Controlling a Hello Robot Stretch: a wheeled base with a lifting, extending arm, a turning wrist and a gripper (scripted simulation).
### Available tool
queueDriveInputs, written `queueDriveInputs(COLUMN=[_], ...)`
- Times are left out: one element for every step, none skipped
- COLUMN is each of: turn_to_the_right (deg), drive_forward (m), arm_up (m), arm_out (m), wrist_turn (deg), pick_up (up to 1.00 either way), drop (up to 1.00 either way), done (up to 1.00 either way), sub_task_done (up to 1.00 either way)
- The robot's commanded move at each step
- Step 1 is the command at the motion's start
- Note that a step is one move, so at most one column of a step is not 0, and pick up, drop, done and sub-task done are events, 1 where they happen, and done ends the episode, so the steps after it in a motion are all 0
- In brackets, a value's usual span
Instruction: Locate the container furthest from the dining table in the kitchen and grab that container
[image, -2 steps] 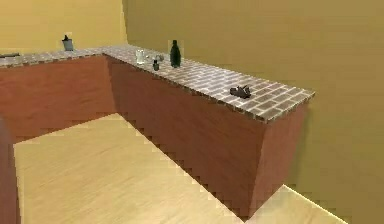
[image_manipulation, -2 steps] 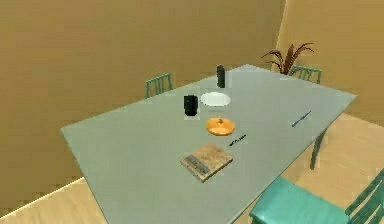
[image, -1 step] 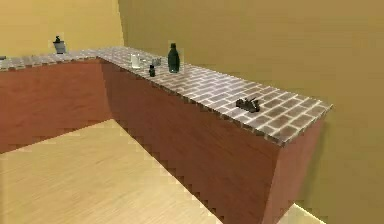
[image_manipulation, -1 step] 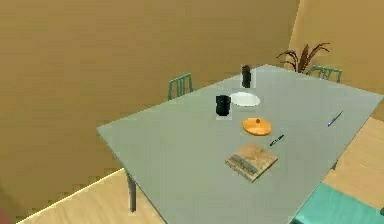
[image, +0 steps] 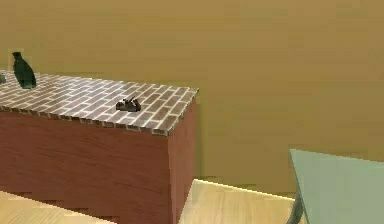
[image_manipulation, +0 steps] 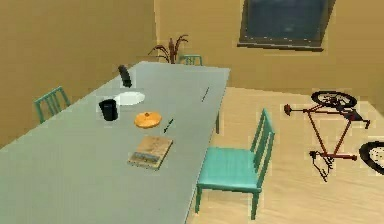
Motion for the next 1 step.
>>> queueDriveInputs(turn_to_the_right=[0.0], drive_forward=[0.30], arm_up=[0.00], arm_out=[0.00], wrist_turn=[0.0], pick_up=[0.00], drop=[0.00], done=[0.00], sub_task_done=[0.00])
